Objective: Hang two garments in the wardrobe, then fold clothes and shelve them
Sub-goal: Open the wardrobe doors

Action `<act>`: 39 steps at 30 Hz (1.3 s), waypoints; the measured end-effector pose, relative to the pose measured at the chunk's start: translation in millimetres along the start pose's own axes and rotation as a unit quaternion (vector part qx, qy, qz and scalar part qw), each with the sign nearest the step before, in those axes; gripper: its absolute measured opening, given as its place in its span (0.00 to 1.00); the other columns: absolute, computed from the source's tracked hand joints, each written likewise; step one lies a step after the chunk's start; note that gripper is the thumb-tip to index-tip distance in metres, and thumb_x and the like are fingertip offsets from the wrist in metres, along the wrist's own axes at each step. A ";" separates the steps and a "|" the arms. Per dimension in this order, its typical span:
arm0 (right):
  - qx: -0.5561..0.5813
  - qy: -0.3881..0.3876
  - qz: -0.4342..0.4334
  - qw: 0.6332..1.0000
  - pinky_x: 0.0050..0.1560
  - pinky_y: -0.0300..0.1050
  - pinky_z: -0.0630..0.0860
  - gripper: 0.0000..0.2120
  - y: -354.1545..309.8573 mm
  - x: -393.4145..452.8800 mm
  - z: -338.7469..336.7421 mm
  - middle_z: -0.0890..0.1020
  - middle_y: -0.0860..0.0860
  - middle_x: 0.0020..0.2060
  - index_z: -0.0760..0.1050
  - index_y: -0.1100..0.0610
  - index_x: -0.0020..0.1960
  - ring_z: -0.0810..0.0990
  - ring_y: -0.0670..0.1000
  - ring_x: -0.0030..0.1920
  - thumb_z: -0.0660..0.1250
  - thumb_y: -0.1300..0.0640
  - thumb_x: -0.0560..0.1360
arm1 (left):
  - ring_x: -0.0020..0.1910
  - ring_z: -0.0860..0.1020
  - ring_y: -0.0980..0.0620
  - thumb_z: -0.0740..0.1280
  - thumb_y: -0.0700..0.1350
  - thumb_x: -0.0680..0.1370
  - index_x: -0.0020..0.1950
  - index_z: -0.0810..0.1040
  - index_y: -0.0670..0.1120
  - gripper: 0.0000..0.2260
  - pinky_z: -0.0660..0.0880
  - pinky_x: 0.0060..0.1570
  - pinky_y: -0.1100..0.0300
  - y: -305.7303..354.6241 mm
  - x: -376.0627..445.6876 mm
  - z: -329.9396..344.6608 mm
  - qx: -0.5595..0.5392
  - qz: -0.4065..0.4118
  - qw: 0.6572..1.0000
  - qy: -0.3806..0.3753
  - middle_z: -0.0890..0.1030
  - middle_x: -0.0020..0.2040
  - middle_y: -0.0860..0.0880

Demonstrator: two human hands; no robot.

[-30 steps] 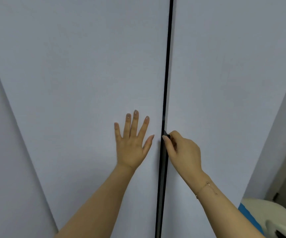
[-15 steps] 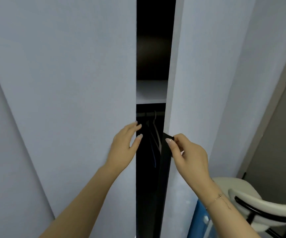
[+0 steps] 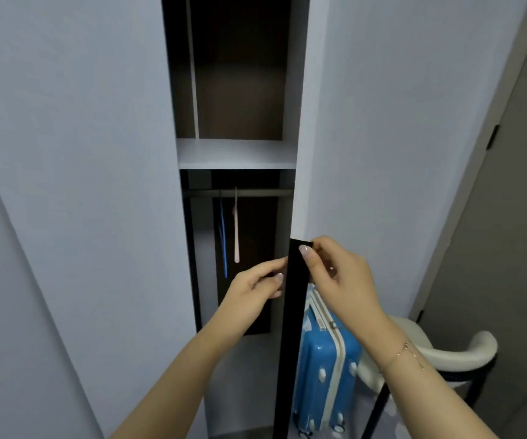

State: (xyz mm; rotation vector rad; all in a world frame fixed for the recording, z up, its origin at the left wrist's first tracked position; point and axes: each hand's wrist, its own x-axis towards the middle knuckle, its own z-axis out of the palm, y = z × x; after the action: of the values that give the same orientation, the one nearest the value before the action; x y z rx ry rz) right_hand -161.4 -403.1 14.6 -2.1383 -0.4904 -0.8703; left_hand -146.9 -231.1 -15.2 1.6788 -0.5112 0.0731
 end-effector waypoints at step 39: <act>-0.421 0.007 -0.128 0.898 0.76 0.58 0.53 0.36 8.7 101.6 91.6 0.51 0.55 0.79 0.49 0.55 0.80 0.49 0.55 0.79 0.59 0.41 0.79 | 0.77 0.57 0.49 0.64 0.44 0.80 0.74 0.67 0.50 0.22 0.57 0.74 0.49 4.6 128.7 -146.9 0.427 0.173 0.860 0.218 0.60 0.77 0.49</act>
State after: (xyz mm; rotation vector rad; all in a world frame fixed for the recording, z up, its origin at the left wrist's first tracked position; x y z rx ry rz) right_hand -47.0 -332.0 39.4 -2.8798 -0.4340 -1.4350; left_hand 2.0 -128.5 58.7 2.3066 -0.4489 1.0571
